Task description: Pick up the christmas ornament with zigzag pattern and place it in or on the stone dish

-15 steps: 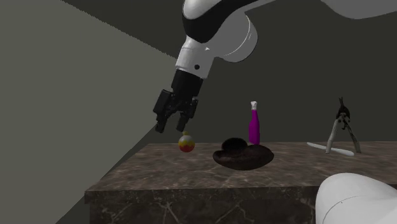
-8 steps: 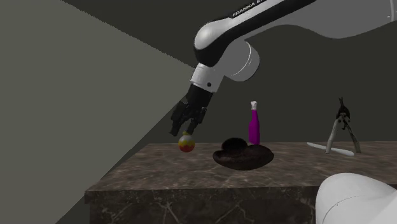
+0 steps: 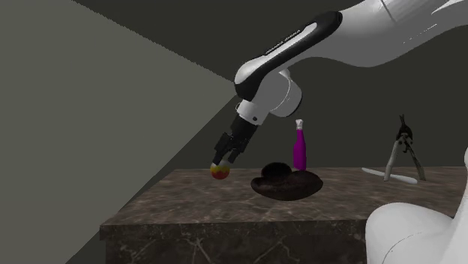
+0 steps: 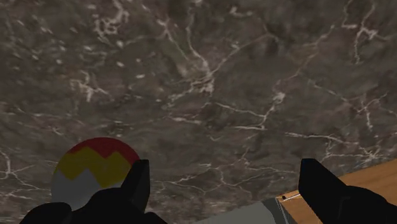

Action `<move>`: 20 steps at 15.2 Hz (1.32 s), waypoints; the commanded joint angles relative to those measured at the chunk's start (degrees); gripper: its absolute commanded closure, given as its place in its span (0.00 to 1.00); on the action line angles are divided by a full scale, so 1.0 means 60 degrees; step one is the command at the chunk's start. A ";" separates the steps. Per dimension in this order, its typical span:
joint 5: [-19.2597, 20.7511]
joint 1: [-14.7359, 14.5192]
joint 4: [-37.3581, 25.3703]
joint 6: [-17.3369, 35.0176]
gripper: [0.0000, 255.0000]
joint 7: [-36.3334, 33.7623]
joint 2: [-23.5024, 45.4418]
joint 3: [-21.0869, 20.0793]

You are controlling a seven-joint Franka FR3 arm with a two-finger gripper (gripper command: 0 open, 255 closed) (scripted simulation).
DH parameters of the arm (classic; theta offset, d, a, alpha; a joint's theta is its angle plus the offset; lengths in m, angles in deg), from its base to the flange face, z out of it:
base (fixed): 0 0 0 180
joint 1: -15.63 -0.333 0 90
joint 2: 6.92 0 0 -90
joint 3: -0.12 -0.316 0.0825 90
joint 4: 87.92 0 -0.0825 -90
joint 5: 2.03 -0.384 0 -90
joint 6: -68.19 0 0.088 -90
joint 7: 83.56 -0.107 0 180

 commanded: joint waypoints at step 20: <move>-0.3078 -0.4488 -0.1700 0.1457 0.00 0.3413 0.2313 0.5355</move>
